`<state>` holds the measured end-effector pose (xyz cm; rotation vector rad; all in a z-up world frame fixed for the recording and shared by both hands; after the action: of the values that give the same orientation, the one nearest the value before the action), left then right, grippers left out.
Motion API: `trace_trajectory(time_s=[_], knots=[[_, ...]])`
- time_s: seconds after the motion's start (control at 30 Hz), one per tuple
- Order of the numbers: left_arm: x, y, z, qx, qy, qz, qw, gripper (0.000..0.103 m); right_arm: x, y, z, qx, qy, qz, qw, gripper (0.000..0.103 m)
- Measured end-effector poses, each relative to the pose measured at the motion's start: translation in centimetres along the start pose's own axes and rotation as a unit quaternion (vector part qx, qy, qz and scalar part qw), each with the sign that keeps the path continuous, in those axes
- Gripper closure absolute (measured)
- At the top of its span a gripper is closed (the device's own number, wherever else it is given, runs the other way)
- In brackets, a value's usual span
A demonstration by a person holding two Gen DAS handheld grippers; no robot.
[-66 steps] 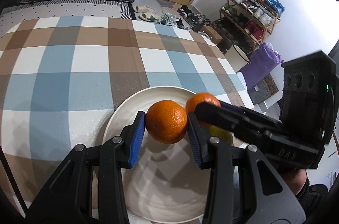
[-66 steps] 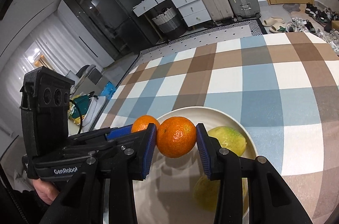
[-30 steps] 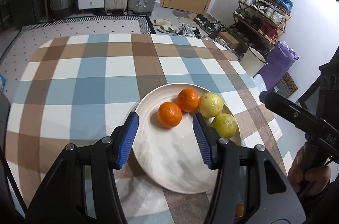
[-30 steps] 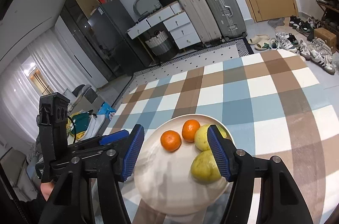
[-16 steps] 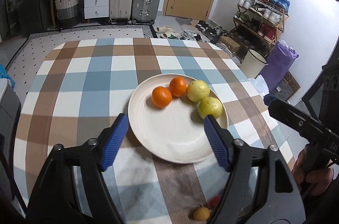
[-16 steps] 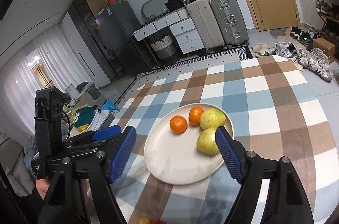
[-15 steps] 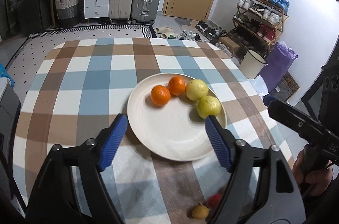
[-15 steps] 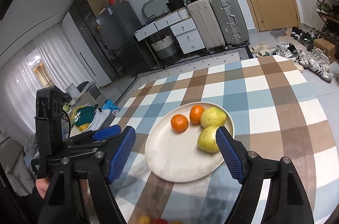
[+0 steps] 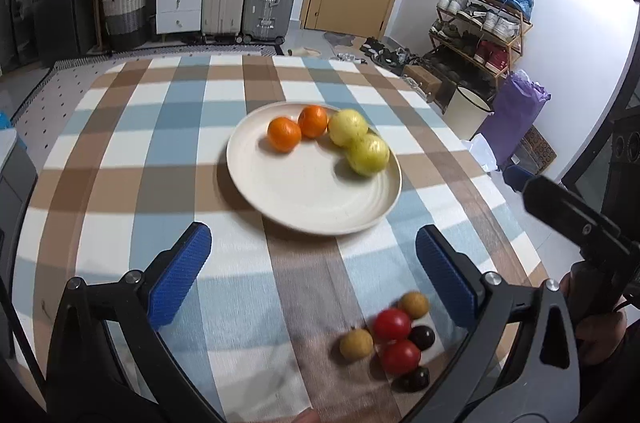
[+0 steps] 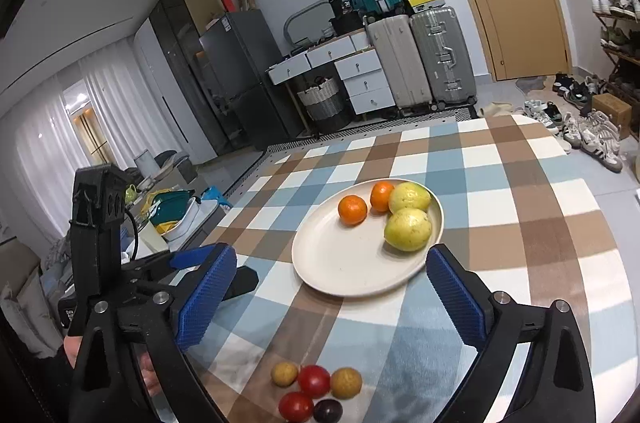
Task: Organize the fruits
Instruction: 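Withdraw both tools from the plate toward the remaining plums and kiwis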
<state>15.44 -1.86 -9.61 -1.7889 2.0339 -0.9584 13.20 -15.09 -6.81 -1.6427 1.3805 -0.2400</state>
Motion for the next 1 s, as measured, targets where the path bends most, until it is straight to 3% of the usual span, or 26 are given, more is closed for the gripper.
trace_trajectory(time_s=[0.37, 1.0], knots=[[-1.5, 4.8, -0.4, -0.014, 0.002, -0.042, 0.999, 0.001, -1.0, 4.1, -1.6, -0.022, 0.004, -0.002, 1.0, 0.004], [-3.3, 12.9, -1.3, -0.039, -0.001, -0.07, 0.9968, 0.001, -2.7, 12.5, -1.0, -0.084, 0.032, -0.02, 0.996, 0.004]])
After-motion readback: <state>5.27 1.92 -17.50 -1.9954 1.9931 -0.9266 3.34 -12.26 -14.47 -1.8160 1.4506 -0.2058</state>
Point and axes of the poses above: each gripper's, at about its wrist camera, not at the fingertips, and z roughly the way its jaws point, x to its right, y to its underside, the point moved 6 cm from there along z, roughly the way its jaws point, and after that the axes turned 5 degrees about -x, right-handed, at the moved point
